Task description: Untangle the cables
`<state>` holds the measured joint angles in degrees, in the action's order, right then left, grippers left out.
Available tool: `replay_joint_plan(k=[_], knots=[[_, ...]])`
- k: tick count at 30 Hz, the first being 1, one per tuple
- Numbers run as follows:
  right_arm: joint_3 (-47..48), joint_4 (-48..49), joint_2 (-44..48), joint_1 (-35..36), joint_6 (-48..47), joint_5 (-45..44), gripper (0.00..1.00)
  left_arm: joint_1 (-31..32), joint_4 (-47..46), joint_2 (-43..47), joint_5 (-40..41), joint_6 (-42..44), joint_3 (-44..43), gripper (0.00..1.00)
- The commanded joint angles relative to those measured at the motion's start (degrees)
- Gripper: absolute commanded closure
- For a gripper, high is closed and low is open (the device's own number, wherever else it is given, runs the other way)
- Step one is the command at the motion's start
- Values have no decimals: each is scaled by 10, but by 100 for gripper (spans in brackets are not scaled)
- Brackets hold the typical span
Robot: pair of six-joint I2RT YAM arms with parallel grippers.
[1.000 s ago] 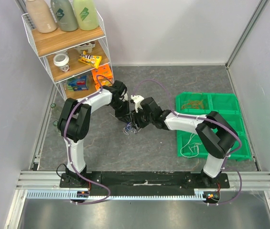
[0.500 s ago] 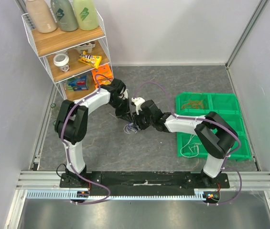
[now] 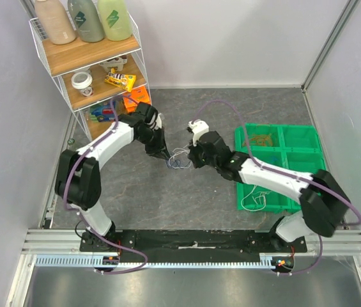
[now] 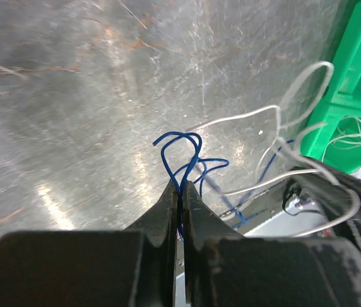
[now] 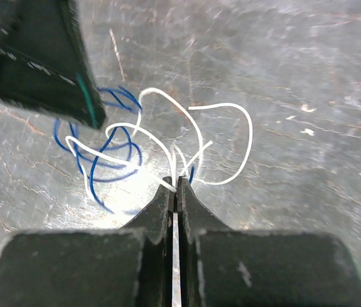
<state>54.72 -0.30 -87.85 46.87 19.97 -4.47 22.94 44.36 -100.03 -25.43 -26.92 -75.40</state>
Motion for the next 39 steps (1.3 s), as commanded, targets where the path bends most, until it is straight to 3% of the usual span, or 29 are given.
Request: replay_joint_plan(k=[1,8,14,20,25,28,32,37,39], knots=[[-36,-55,73,-1,24,-101,100,-27,17,77,56,31,-5,98],[-95,-136,137,-2,95,-182,100,-61,48,149,114,40,-2,98],[-79,-255,185,-35,191,-302,100,-70,112,178,306,20,-37,98],[5,-313,209,-104,131,-360,100,-71,165,179,443,0,-87,98],[54,-292,204,-134,28,-321,100,-70,150,187,411,17,-73,98],[78,-317,196,-170,37,-354,100,-74,145,190,428,27,-62,98],[104,-313,212,-213,25,-283,100,-79,142,198,434,36,-45,98],[102,-268,176,-212,-41,8,92,-80,128,200,384,39,-32,98],[75,-252,151,-209,-23,101,91,-80,122,201,355,39,-32,98]])
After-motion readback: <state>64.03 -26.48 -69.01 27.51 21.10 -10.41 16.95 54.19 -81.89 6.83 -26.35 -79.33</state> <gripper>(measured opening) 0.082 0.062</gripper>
